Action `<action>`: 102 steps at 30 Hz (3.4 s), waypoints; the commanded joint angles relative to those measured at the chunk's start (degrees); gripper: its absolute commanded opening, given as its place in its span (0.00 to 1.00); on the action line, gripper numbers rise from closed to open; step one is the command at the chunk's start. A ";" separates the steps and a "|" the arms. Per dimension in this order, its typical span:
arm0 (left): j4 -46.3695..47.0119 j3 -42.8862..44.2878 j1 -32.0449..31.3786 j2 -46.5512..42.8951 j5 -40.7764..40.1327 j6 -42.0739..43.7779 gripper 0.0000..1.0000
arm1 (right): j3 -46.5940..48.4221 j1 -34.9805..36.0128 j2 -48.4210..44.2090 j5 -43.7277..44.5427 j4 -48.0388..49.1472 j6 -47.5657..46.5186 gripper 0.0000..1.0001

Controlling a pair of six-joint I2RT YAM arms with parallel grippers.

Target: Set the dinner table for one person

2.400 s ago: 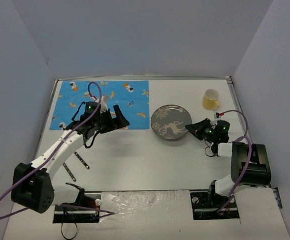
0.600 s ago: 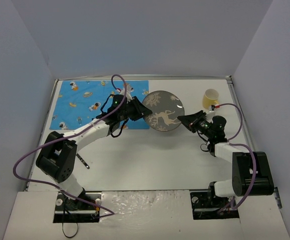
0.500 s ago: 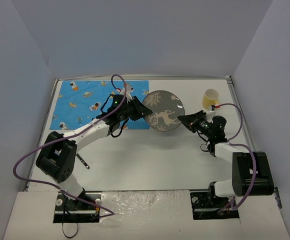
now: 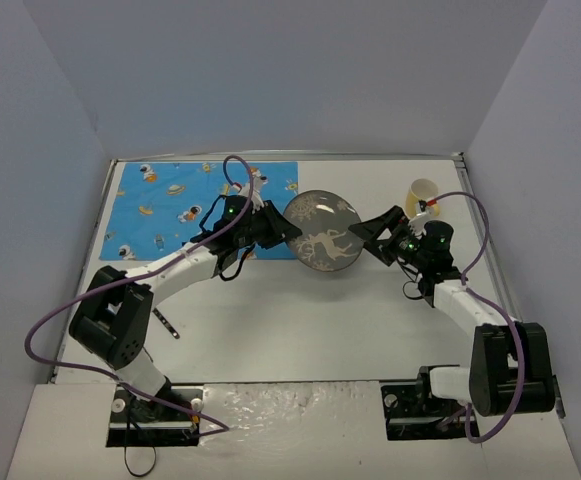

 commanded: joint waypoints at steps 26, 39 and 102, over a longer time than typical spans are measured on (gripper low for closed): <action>23.73 -5.02 42.07 -5.15 12.86 -11.20 0.00 | 7.63 -0.29 -10.04 3.95 -21.16 -24.17 1.00; 29.17 4.06 44.28 12.12 14.73 -13.42 0.00 | 7.37 -1.16 -9.69 2.19 -21.78 -25.94 1.00; -20.04 12.12 41.88 10.35 -2.63 6.32 0.93 | 8.22 -1.44 -11.69 19.26 -28.43 -30.00 1.00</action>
